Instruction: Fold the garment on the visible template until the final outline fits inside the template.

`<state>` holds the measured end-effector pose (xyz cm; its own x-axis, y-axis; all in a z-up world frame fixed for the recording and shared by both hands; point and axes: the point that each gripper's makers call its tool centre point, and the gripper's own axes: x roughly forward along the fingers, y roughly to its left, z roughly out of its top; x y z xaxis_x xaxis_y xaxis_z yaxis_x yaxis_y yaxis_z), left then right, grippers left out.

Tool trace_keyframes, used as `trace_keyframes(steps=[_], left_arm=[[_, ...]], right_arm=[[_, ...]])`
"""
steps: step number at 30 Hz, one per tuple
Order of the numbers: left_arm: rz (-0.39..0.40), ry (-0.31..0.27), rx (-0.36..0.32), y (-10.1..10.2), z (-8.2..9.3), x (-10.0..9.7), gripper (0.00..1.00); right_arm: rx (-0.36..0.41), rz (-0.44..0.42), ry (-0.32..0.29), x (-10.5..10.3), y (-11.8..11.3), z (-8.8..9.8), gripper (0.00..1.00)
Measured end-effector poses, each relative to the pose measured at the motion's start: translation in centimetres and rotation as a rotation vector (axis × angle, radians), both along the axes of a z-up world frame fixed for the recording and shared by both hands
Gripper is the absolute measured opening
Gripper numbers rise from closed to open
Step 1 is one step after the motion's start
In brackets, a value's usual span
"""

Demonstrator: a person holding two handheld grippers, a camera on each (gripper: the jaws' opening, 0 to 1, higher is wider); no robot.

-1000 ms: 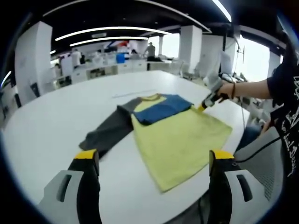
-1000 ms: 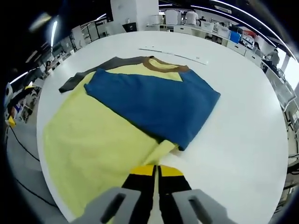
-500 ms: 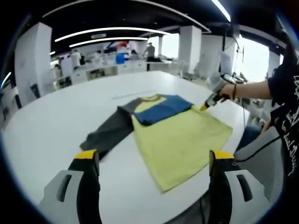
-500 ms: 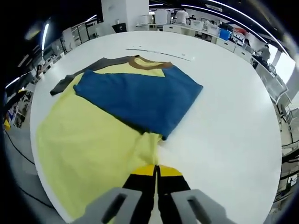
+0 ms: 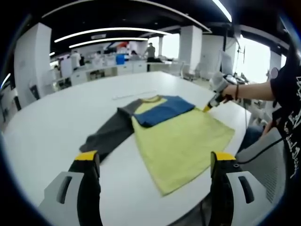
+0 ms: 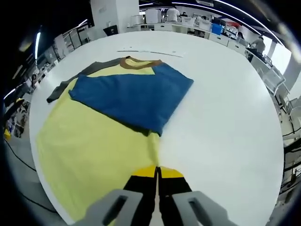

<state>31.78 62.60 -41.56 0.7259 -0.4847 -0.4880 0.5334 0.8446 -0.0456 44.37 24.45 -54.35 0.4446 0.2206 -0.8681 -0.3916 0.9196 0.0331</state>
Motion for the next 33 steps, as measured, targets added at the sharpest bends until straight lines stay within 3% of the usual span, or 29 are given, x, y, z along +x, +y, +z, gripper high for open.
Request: trace_keyframes(steps=[4, 6, 8, 13, 20, 28, 33], left_arm=[[0.007, 0.004, 0.002, 0.2, -0.1, 0.0, 0.94], [0.009, 0.004, 0.002, 0.2, -0.1, 0.0, 0.94], [0.012, 0.004, 0.003, 0.3, -0.1, 0.0, 0.95], [0.015, 0.004, 0.006, 0.4, 0.0, 0.1, 0.94], [0.032, 0.005, 0.008, 0.9, -0.1, 0.2, 0.94], [0.071, 0.011, 0.001, 1.8, -0.2, 0.6, 0.94], [0.08, 0.014, 0.007, 2.0, -0.2, 0.9, 0.94]], right_arm=[[0.047, -0.022, 0.011, -0.3, 0.5, 0.1, 0.0], [0.105, -0.063, 0.012, -0.1, 0.8, 0.3, 0.04], [0.114, -0.075, 0.004, 0.4, 0.6, 0.6, 0.07], [0.178, -0.107, -0.064, 1.9, 1.4, 1.6, 0.16], [0.165, -0.099, -0.093, 3.8, 1.8, 1.0, 0.14], [0.159, -0.084, -0.098, 4.5, 1.8, 0.4, 0.0], [0.152, -0.095, -0.1, 4.5, 1.4, 0.6, 0.0]])
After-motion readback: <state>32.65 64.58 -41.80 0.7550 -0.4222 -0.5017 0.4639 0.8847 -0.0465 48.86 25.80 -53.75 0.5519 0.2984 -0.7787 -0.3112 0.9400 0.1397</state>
